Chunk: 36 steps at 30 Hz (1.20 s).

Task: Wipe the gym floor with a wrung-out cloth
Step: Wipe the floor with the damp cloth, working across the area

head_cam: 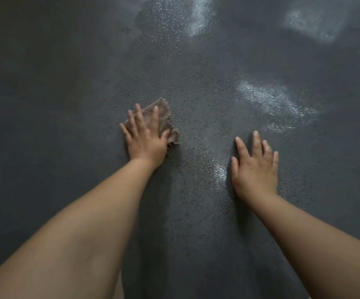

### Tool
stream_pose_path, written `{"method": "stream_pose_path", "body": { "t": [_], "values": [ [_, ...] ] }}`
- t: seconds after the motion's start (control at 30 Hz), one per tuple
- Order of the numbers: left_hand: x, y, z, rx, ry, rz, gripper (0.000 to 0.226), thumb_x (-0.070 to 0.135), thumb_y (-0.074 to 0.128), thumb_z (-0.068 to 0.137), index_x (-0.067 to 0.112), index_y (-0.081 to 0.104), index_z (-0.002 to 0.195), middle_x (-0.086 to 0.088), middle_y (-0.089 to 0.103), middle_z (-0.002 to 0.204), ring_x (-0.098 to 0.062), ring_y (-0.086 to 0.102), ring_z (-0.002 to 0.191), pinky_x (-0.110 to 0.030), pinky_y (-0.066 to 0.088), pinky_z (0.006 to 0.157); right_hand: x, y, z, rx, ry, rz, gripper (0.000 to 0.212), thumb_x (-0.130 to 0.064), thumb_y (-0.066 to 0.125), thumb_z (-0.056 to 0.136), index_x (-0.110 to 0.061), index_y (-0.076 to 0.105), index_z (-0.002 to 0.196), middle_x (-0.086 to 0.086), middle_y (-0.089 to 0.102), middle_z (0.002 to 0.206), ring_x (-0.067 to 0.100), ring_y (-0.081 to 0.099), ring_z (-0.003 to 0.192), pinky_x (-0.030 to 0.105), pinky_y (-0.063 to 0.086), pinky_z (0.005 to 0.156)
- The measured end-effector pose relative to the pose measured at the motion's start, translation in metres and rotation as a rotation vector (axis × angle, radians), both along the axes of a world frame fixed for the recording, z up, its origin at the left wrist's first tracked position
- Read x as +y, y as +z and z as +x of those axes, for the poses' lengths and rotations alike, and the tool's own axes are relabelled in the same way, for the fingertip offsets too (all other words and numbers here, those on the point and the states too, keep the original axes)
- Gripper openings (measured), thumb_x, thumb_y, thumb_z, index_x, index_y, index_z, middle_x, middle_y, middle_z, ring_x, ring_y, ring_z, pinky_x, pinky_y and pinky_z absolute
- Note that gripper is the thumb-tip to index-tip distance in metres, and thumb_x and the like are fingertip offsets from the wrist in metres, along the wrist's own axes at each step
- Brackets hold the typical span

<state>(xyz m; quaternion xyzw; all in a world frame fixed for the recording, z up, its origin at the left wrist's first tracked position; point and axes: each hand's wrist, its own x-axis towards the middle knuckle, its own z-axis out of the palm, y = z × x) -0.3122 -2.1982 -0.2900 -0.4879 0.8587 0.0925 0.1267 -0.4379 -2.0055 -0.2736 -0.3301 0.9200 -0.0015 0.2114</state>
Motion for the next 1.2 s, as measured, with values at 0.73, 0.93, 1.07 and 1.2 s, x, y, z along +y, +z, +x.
{"method": "stream_pose_path", "body": {
  "t": [0.73,0.93,1.07,1.2],
  "values": [
    [-0.057,-0.008,0.046,0.020,0.228,-0.022,0.066,0.048,0.030,0.098,0.024,0.001,0.152,-0.009,-0.008,0.159,-0.031,-0.008,0.145,-0.047,-0.005,0.117,-0.002,-0.006,0.007,-0.004,-0.069,-0.016,0.054,-0.041,0.033,0.098,-0.031,0.018,0.150,0.004,0.000,0.160,0.028,-0.001,0.145,0.046,-0.003,0.116],
    [0.017,-0.007,0.044,0.068,0.508,-0.008,0.063,0.047,0.034,0.097,0.024,0.011,0.152,-0.015,-0.003,0.158,-0.038,-0.005,0.144,-0.050,-0.004,0.114,-0.001,-0.002,0.003,-0.036,-0.075,-0.064,0.051,-0.041,0.033,0.099,-0.033,0.025,0.148,0.003,0.007,0.160,0.026,0.004,0.145,0.044,0.001,0.116],
    [0.115,-0.011,0.009,0.090,0.137,0.010,0.073,0.057,0.028,0.084,0.016,0.038,0.144,-0.029,0.029,0.147,-0.053,0.028,0.132,-0.063,0.018,0.107,0.006,0.000,-0.003,-0.036,-0.085,-0.139,0.048,-0.034,0.037,0.099,-0.025,0.034,0.146,0.005,0.016,0.158,0.025,0.015,0.144,0.042,0.007,0.116],
    [0.180,-0.001,-0.006,0.041,-0.335,0.187,0.071,0.060,0.030,0.078,0.026,0.045,0.138,-0.021,0.035,0.147,-0.040,0.024,0.136,-0.055,0.013,0.109,0.013,0.001,-0.009,-0.041,-0.080,-0.176,0.048,-0.029,0.040,0.099,-0.018,0.036,0.145,0.008,0.018,0.157,0.026,0.021,0.143,0.040,0.012,0.115]
  ]
}}
